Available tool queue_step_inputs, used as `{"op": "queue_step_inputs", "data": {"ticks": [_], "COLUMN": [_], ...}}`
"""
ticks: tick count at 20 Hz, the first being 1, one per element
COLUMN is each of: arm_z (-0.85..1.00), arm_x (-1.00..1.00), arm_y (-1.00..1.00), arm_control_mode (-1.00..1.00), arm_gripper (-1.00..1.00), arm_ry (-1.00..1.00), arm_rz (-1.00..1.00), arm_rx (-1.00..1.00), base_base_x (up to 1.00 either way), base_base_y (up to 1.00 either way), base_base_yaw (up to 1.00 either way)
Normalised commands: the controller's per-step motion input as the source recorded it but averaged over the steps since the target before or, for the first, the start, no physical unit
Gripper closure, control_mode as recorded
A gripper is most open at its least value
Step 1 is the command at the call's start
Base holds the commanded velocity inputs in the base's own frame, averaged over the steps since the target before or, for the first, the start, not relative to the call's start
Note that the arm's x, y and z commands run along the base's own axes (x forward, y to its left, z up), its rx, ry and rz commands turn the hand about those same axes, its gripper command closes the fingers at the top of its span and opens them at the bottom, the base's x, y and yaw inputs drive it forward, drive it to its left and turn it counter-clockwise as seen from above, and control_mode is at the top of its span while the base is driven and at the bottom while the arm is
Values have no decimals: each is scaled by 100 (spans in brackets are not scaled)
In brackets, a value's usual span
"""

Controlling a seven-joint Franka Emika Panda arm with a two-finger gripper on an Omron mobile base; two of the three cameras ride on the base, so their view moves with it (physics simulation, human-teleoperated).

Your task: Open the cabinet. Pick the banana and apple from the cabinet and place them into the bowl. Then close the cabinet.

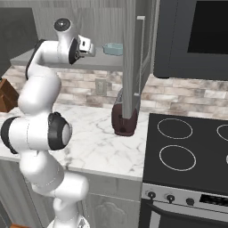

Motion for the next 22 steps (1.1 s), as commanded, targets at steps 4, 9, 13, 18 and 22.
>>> {"op": "queue_step_inputs", "data": {"ticks": [4,9,13,18,22], "arm_z": [2,11,8,1,0], "arm_x": [-100,-100,-100,-96,-82], "arm_y": [0,0,0,0,0], "arm_control_mode": [-100,-100,-100,-100,-100], "arm_gripper": [100,100,100,100,100], "arm_ry": [-3,0,0,6,12], "arm_rz": [0,1,7,8,7], "arm_rx": [0,0,0,0,0], "base_base_x": [0,0,0,0,0], "base_base_y": [0,0,0,0,0], "base_base_yaw": [0,0,0,0,0]}}
